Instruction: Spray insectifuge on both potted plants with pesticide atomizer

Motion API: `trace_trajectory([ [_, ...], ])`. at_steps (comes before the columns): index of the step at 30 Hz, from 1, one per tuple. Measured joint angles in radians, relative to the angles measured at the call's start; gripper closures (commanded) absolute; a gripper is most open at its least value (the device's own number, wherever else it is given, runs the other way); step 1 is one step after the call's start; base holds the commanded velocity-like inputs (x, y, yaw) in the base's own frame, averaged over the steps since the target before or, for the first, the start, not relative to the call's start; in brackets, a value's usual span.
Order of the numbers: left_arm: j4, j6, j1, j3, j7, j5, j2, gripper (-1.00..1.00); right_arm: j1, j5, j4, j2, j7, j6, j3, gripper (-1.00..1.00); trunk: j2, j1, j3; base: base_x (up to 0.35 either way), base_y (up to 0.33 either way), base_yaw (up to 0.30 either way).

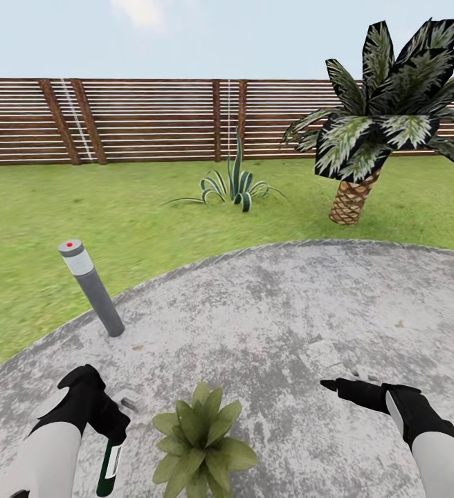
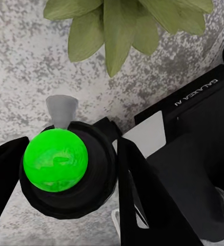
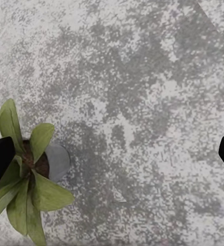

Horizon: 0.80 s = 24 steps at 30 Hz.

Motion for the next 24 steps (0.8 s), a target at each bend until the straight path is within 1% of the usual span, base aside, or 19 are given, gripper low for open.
trace_trajectory([
  [15, -0.001, 0.003, 0.000, -0.007, 0.000, -0.002, 0.001, 1.00, 0.000, 0.000, 0.000, 0.000, 0.000, 0.000, 0.000, -1.00, 0.000, 0.000, -0.021, 0.000, 0.000, -0.001],
  [16, -0.001, 0.003, 0.000, -0.013, 0.000, -0.002, 0.001, 1.00, 0.000, 0.000, 0.000, 0.000, 0.000, 0.000, 0.000, -1.00, 0.000, 0.000, -0.023, 0.000, 0.000, -0.041],
  [18, -0.001, 0.004, 0.000, -0.042, 0.000, -0.002, 0.000, 1.00, 0.000, 0.000, 0.000, 0.000, 0.000, 0.000, 0.000, -1.00, 0.000, 0.000, -0.026, 0.000, 0.000, -0.072],
  [19, -0.001, 0.005, 0.000, -0.065, 0.000, -0.002, 0.000, 1.00, 0.000, 0.000, 0.000, 0.000, 0.000, 0.000, 0.000, -1.00, 0.000, 0.000, -0.027, 0.000, 0.005, -0.104],
  [21, -0.001, 0.006, 0.000, -0.092, -0.001, -0.001, 0.000, 1.00, 0.000, 0.000, 0.000, 0.000, 0.000, 0.000, 0.000, -1.00, 0.000, 0.000, -0.031, 0.057, 0.064, -0.134],
  [24, -0.001, 0.006, 0.000, -0.105, -0.002, -0.001, 0.000, 1.00, 0.000, 0.000, 0.000, 0.000, 0.000, 0.000, 0.000, -1.00, 0.000, 0.000, -0.035, 0.134, 0.123, -0.158],
])
